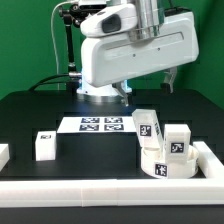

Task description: Assemble stool

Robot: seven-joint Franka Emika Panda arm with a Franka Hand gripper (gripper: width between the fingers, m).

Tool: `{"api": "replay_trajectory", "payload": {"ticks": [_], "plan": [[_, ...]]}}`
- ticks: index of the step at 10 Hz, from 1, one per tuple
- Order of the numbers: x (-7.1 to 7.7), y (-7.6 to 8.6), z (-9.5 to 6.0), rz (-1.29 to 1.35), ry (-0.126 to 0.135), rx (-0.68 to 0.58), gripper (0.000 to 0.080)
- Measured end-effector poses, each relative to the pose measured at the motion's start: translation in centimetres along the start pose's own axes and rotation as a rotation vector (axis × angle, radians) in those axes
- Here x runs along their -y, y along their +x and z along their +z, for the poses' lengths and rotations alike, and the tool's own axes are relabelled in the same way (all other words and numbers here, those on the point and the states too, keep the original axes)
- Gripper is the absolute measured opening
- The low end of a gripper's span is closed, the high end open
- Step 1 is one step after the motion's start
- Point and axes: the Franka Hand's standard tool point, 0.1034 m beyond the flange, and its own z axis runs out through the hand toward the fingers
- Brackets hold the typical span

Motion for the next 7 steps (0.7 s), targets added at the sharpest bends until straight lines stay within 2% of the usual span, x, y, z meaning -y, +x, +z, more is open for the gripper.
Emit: {"api": "replay_trajectory", "payload": {"ticks": [1, 2, 5, 7], "plan": [[0.15, 0.32, -0.13, -0.135, -0.027, 0.015, 0.0649], [0.18, 0.48, -0.21, -0.191, -0.037, 0.019, 0.0649], [-0.15, 0.29, -0.21, -0.379, -0.038, 0.024, 0.0649], [-0.2, 0.53, -0.02, -0.443, -0.058, 0.016, 0.0649]]}}
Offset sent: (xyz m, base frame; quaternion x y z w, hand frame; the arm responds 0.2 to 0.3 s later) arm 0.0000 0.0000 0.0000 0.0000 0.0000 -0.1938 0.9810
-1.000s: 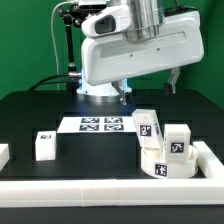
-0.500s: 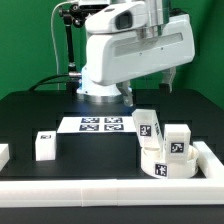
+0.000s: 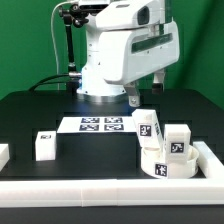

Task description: Assemble stool

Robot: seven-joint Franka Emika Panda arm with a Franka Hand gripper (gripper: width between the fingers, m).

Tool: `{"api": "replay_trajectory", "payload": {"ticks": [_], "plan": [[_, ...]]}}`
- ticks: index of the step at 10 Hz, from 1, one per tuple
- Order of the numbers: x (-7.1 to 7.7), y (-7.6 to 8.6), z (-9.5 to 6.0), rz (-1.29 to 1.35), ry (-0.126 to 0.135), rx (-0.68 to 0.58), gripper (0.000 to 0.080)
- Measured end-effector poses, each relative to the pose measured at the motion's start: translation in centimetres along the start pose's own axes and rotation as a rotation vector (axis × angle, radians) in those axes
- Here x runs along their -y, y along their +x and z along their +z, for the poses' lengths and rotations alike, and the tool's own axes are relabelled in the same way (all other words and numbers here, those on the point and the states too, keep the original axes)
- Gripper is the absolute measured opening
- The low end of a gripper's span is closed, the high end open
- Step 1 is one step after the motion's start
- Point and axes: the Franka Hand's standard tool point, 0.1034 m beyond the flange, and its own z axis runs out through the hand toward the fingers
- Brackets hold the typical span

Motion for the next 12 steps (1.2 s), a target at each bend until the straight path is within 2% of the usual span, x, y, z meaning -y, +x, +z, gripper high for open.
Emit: {"api": "replay_trajectory", "payload": {"ticks": [3, 6, 7, 10, 12], "plan": [[0.0, 0.1, 0.9, -0.006, -0.025, -0.014, 0.0649], [0.1, -0.3, 2.2, -0.002, -0.01, 0.001, 0.0649], [0.1, -0.4, 2.6, -0.003, -0.014, -0.001, 0.0649], [0.5, -0.6, 3.5, 0.0, -0.003, 0.009, 0.0649], [0.8, 0.0, 3.5, -0.021, -0.015, 0.015, 0.0618]]}}
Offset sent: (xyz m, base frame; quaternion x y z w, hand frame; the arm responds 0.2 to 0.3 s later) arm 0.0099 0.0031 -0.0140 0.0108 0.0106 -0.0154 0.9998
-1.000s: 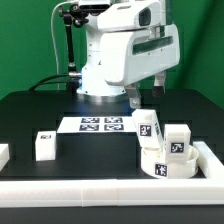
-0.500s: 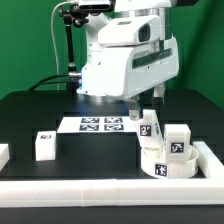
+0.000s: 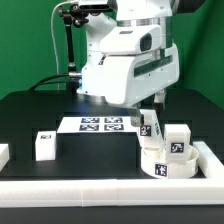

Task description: Assemble stool

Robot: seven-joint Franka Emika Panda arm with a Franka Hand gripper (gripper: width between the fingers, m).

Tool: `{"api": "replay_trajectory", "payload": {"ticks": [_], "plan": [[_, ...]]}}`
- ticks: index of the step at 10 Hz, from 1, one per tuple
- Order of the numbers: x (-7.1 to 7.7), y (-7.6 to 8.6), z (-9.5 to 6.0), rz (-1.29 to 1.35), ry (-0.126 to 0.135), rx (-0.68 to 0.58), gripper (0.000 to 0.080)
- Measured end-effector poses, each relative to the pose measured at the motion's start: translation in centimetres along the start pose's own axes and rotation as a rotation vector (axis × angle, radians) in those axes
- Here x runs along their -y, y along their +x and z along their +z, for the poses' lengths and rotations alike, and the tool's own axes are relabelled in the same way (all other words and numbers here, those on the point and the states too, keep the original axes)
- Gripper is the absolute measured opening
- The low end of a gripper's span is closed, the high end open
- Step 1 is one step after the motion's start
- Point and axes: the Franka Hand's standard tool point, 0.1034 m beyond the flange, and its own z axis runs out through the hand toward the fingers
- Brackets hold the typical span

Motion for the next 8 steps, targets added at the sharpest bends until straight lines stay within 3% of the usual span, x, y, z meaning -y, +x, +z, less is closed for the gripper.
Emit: {"api": "replay_trajectory", "payload": {"ticks": [1, 2, 3, 4, 6, 8], "plan": [[0.1, 0.2, 0.0, -0.014, -0.004, 0.004, 0.0618], [0.0, 0.0, 0.0, -0.01, -0.004, 0.005, 0.0443], [0.0, 0.0, 0.0, -0.009, -0.004, 0.005, 0.0443], [0.0, 0.0, 0.0, -0.009, -0.004, 0.005, 0.0343], [0.0, -0.2, 0.0, 0.029, 0.005, 0.011, 0.0343], [-0.4, -0.9, 0.1, 0.206, 0.049, 0.026, 0.0343]]}}
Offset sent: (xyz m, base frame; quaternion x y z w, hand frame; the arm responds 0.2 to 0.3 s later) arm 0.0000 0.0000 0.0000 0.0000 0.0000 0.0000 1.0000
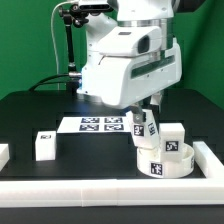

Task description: Assemble stool

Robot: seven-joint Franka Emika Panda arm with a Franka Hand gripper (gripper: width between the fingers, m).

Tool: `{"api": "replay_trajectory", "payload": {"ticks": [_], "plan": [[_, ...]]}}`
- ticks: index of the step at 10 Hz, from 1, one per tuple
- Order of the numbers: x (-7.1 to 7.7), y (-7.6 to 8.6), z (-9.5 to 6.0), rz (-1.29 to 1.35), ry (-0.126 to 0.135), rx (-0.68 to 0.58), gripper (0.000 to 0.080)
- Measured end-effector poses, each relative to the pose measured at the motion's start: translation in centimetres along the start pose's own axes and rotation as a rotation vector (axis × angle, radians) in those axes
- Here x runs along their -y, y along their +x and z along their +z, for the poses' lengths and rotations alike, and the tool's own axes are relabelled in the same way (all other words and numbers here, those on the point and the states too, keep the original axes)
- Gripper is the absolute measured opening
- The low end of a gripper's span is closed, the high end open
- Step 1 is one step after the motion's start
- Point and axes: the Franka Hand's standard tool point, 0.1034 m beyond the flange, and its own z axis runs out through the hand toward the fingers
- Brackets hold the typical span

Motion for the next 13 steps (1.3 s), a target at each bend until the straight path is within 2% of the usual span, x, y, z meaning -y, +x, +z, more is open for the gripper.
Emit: {"api": "replay_trajectory", "payload": {"ticks": [4, 13], "plan": [[0.14, 0.07, 0.1, 0.455, 0.038, -0.025, 0.0343], [0.42, 0.26, 0.18, 1.016, 0.051, -0.014, 0.0343]]}}
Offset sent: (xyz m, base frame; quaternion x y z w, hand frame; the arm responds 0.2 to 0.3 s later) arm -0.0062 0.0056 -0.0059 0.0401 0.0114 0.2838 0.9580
